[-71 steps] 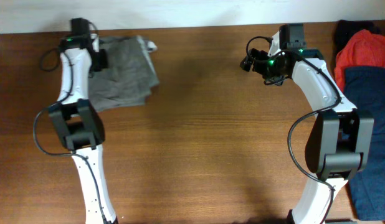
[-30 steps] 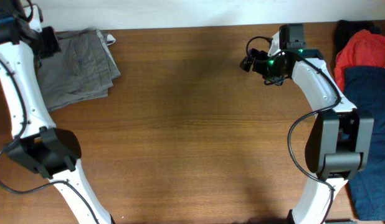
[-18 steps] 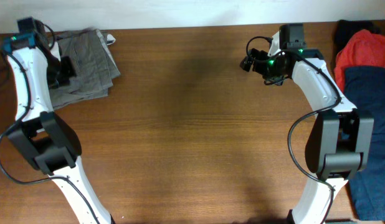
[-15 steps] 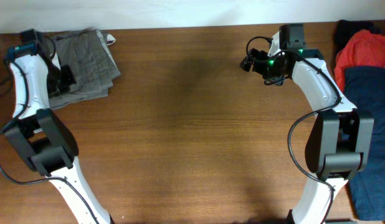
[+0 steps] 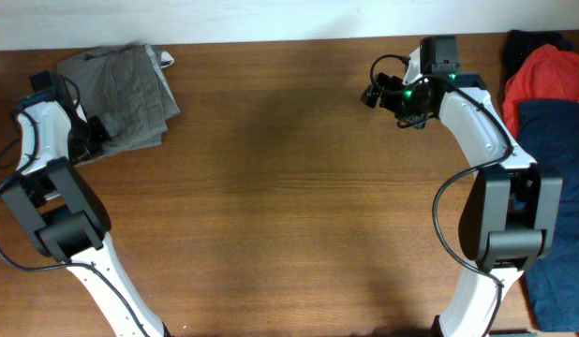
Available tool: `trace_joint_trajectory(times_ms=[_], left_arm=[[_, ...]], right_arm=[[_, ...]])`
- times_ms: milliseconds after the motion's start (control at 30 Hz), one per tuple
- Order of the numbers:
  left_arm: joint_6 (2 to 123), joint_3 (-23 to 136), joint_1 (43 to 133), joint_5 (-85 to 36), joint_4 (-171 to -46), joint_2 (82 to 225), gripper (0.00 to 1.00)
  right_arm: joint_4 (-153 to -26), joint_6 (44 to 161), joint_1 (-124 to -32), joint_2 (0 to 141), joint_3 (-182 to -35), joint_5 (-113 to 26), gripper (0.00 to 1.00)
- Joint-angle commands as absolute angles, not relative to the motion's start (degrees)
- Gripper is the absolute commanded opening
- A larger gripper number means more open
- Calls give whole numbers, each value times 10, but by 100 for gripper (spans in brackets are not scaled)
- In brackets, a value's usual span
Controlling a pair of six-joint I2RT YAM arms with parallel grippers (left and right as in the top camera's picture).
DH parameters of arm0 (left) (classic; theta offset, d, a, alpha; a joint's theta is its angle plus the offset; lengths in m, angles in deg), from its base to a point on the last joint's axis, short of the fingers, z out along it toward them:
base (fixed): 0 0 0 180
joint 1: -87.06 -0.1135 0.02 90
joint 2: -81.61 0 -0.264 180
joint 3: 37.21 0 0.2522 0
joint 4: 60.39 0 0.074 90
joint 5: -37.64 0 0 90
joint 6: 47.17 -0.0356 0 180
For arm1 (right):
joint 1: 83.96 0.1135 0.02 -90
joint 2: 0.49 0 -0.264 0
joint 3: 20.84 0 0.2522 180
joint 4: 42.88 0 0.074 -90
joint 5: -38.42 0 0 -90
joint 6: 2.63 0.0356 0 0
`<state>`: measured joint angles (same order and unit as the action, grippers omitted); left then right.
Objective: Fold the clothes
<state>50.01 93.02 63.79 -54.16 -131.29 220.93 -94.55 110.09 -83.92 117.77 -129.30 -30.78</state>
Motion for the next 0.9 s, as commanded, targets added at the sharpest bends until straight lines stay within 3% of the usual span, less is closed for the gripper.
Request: trace_joint_trajectory(times_ms=[0,567,867], left_arm=[[505,926,632,-572,-1288,2242,1],[495,928,593,-612,-1237,2243,1],[497,1051,610,-596,-1380,2222,0]], right_arm=[[-945,1103,-840,1179,-1294,-313,99],[-945,1103,-840,1179,-1294,-313,99],[-945,1103,-840,1179,-1294,-313,99]])
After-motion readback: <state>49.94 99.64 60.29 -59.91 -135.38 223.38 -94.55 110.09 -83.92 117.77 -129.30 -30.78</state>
